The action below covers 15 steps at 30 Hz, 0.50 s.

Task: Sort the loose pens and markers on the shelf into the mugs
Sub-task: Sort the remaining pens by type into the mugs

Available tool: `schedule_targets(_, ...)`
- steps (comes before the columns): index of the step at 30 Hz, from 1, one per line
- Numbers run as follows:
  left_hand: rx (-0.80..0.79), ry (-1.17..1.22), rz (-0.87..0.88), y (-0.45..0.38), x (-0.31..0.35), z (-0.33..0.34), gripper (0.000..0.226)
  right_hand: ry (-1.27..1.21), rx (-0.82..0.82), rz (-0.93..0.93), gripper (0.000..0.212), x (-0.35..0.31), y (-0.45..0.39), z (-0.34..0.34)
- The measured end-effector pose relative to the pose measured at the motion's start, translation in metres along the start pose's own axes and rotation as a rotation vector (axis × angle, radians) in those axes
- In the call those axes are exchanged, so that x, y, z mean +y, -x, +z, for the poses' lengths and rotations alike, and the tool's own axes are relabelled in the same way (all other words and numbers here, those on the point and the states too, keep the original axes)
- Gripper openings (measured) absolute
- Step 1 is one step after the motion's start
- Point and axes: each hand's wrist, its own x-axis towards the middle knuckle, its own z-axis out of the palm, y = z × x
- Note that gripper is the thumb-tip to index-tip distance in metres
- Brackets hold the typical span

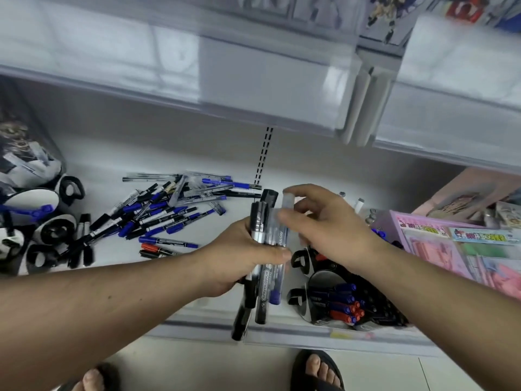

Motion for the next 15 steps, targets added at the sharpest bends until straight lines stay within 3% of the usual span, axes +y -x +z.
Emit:
schedule_targets(4, 0.028, -0.040, 0.078, 0.007, 0.010, -0.012, 0.034, 0.030, -0.052, 0.011, 0.053, -0.031, -0.010, 0.018)
schedule_targets(11, 0.028, 0.057, 0.107, 0.025, 0.007, -0.045, 0.028, -0.115, -0.050, -0.050, 0.044, -0.036, -0.017, 0.054)
schedule_targets(15, -0.002, 0.047, 0.082, 0.042, 0.004, -0.068, 0.046, -0.267, -0.073, -0.049, 0.042, -0.041, -0.014, 0.064)
